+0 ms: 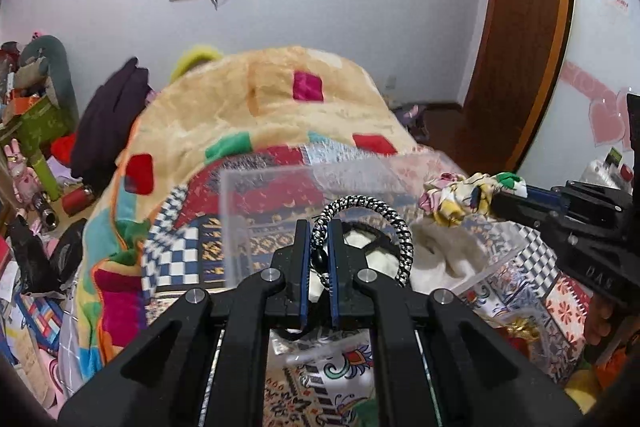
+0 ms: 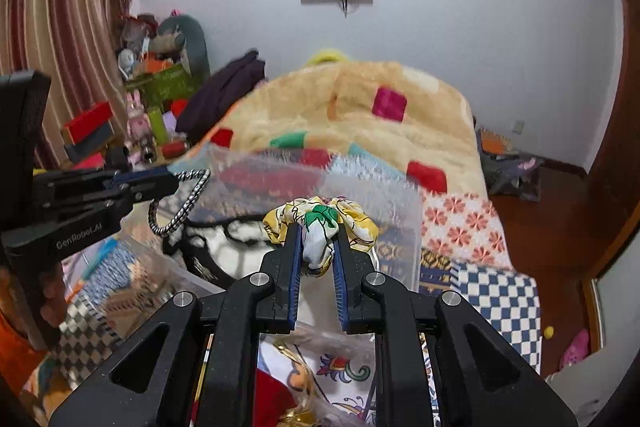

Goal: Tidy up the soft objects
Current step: 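Carry both items into the clear box and open both tools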

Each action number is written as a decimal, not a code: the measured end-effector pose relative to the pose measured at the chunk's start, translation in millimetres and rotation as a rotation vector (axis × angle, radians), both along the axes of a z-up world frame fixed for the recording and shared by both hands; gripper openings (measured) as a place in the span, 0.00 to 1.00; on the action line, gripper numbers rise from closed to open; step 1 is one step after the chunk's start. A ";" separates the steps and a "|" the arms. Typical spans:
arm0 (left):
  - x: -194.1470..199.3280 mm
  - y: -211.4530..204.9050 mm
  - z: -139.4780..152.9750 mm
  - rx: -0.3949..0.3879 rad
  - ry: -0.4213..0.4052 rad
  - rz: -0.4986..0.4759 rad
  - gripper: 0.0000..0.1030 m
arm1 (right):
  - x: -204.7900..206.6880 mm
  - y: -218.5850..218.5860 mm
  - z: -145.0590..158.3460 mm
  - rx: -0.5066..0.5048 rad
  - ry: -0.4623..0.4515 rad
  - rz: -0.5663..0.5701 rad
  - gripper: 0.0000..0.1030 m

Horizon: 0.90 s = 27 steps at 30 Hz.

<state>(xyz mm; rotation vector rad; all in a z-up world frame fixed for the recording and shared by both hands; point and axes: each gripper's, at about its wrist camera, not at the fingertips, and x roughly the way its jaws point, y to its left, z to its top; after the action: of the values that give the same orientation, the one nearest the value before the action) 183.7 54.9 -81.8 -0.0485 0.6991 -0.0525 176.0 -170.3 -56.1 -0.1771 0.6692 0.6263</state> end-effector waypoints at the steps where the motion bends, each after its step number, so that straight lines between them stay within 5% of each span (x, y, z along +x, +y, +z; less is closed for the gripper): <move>1: 5.5 -1.8 -6.3 0.003 0.019 -0.004 0.07 | 1.6 0.4 -3.9 -0.012 0.009 0.000 0.13; 8: 24.6 -13.3 -31.2 0.030 0.087 -0.007 0.07 | 7.1 6.7 -27.8 -0.096 0.062 0.013 0.15; 12: 24.7 -17.3 -32.4 0.027 0.096 -0.012 0.10 | 5.9 6.1 -23.5 -0.097 0.063 0.022 0.34; 22: -7.2 -21.5 -4.9 0.032 0.019 -0.017 0.57 | -13.5 -8.8 3.6 -0.041 0.009 0.003 0.73; 27: -31.7 -30.0 11.5 0.039 -0.024 -0.039 0.77 | -27.8 -19.2 20.2 -0.008 -0.025 -0.014 0.82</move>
<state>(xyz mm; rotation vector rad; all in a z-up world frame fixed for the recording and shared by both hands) 152.0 25.0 -70.3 0.0033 0.6770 -0.0761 148.1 -189.5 -35.9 -0.1873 0.6482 0.6076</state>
